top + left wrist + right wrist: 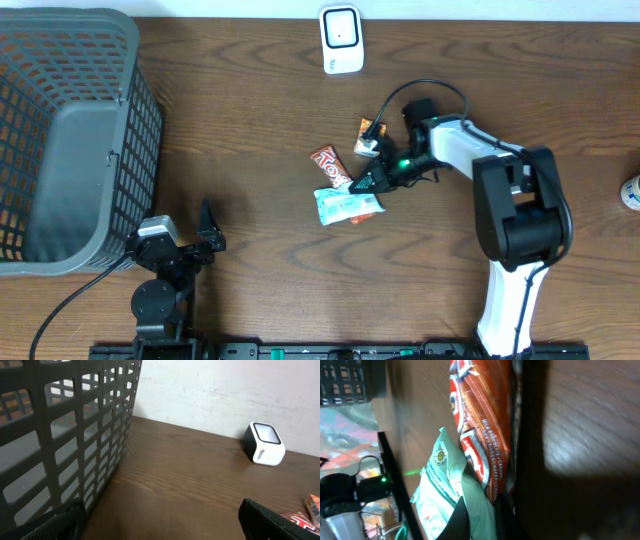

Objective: Scan the item barcode

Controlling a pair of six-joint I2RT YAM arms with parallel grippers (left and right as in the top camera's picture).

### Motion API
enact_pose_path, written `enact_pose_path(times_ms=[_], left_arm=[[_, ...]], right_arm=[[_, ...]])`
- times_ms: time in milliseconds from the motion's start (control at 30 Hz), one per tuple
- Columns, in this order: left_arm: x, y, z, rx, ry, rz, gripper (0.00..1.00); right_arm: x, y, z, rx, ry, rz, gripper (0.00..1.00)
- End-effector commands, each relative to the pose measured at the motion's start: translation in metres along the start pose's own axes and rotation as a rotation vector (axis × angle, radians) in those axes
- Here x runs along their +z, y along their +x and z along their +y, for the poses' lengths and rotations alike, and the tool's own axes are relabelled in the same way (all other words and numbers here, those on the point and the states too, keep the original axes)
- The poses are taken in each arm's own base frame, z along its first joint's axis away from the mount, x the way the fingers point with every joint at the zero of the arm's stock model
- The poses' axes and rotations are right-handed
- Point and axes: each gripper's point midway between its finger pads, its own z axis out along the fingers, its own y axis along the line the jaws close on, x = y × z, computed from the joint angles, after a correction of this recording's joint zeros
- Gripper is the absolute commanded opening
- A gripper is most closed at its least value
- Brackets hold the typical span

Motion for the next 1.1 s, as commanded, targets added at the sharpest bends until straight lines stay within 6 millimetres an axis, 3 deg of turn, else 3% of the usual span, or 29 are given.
enact_pose_path(times_ms=[0,200,433,500,700,933,1067], left_arm=[[0.002,0.018,0.004,0.017,-0.011,0.040,0.98],[0.002,0.018,0.004,0.017,-0.011,0.040,0.98],[0.002,0.018,0.004,0.017,-0.011,0.040,0.98],[0.002,0.018,0.004,0.017,-0.011,0.040,0.98],[0.002,0.018,0.004,0.017,-0.011,0.040,0.98],[0.002,0.018,0.004,0.017,-0.011,0.040,0.98],[0.002,0.018,0.004,0.017,-0.011,0.040,0.98]], right_arm=[[-0.044,-0.024,0.046,-0.078,-0.027,-0.119,0.01],[-0.075,-0.031,0.071,-0.113,0.109,-0.194,0.01],[-0.079,-0.021,0.032,0.216,0.374,-0.207,0.02],[-0.070,-0.015,0.030,0.249,0.387,-0.182,0.17],[-0.042,-0.006,0.031,0.205,0.448,-0.115,0.75],[-0.029,-0.013,0.042,0.076,0.454,-0.110,0.81],[-0.028,-0.022,0.044,-0.105,0.459,-0.103,0.98]])
